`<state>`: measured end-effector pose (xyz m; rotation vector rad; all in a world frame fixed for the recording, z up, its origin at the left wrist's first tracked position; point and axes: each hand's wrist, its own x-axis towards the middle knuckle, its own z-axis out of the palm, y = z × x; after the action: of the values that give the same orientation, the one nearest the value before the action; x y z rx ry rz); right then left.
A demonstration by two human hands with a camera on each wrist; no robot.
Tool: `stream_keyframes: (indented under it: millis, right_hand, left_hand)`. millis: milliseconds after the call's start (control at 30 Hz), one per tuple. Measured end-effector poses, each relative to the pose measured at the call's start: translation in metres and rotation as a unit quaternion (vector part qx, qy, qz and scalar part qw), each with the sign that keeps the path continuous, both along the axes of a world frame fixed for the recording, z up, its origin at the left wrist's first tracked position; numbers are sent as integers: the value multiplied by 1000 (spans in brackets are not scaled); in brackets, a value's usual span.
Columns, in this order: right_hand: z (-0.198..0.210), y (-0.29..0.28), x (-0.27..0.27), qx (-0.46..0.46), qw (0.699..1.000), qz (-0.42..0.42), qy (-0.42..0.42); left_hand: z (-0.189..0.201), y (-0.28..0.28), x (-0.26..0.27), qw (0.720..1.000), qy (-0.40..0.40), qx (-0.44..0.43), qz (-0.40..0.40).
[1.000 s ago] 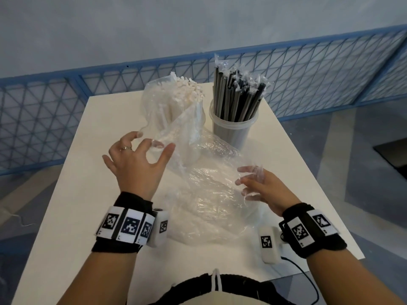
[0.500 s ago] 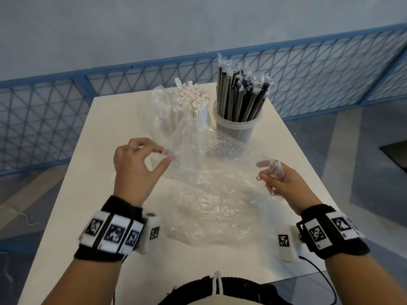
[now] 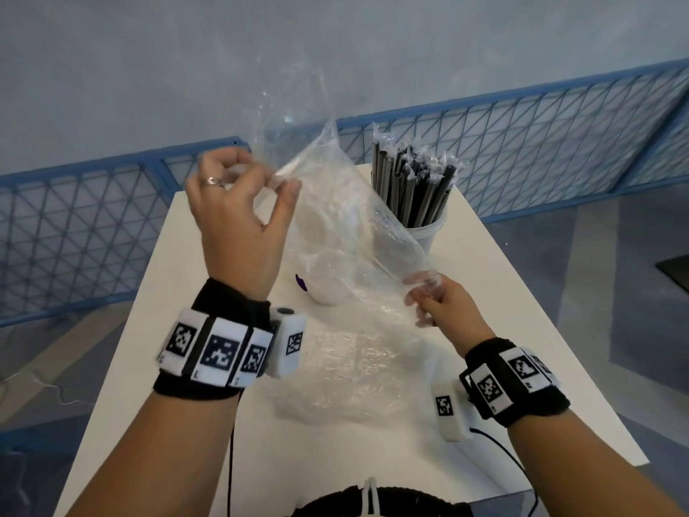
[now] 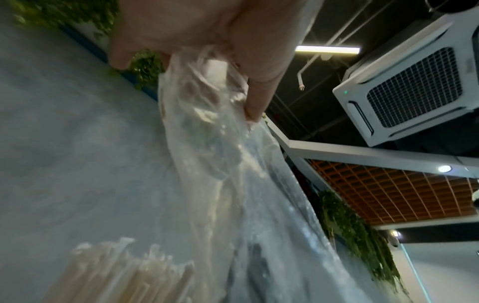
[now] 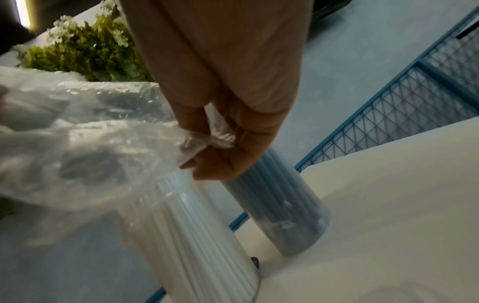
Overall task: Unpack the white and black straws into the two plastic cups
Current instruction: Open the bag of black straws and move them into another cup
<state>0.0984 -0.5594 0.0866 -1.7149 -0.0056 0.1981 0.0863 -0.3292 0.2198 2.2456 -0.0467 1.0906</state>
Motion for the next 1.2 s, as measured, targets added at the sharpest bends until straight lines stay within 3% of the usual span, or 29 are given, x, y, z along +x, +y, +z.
stream_keyframes:
  millis: [100, 200, 267, 333, 400, 467, 533, 600, 667, 767, 800, 833, 900, 933, 967, 1033, 1100, 1200]
  right_hand:
    - [1, -7, 1, -23, 1000, 6, 16]
    - [-12, -25, -3, -99, 993, 8, 69]
    - [-25, -31, -6, -172, 979, 18, 108]
    - [-38, -31, -8, -302, 946, 22, 115]
    - [-42, -23, -14, -404, 914, -19, 28]
    - [-34, -8, -24, -427, 895, -12, -127]
    - [-36, 11, -37, -469, 848, 94, -230]
    - [-49, 28, -50, -558, 779, 206, -199]
    - [-75, 30, -52, -598, 736, 290, -125]
    - [-98, 24, -46, -591, 718, 365, -32]
    - [-99, 25, -43, -592, 713, 373, -29]
    - [-101, 28, -41, -594, 709, 379, -25]
    - [-102, 33, -38, -598, 701, 388, -13]
    - [-104, 35, -37, -601, 697, 391, -8]
    - [-106, 36, -36, -603, 694, 395, -3]
    - [-107, 36, -35, -595, 698, 398, 3]
    - [-107, 34, -35, -576, 714, 399, 8]
    - [-106, 30, -33, -555, 729, 402, 7]
  left_hand:
    - [-14, 23, -18, 1000, 21, -3, 11]
    - [-64, 56, -33, 981, 188, 32, 32]
    - [-98, 65, -40, 938, 336, 62, 66]
    - [-123, 62, -48, 876, 465, 81, 104]
    - [-142, 54, -52, 838, 521, 104, 121]
    - [-154, 48, -47, 828, 535, 119, 121]
    - [-162, 44, -41, 821, 546, 122, 117]
    - [-168, 44, -40, 806, 566, 127, 119]
    - [-171, 43, -40, 810, 558, 121, 132]
    - [-171, 30, -45, 883, 410, 189, 129]
    - [-166, 18, -46, 903, 349, 237, 85]
    - [-161, 2, -48, 902, 309, 303, 13]
    - [-161, -34, -49, 841, 379, 362, -132]
    - [-167, -47, -46, 790, 476, 349, -165]
    - [-176, -54, -42, 745, 557, 325, -172]
    - [-200, -48, -31, 683, 641, 311, -162]
    - [-220, -28, -26, 661, 657, 326, -159]
    - [-230, -4, -27, 656, 657, 330, -167]
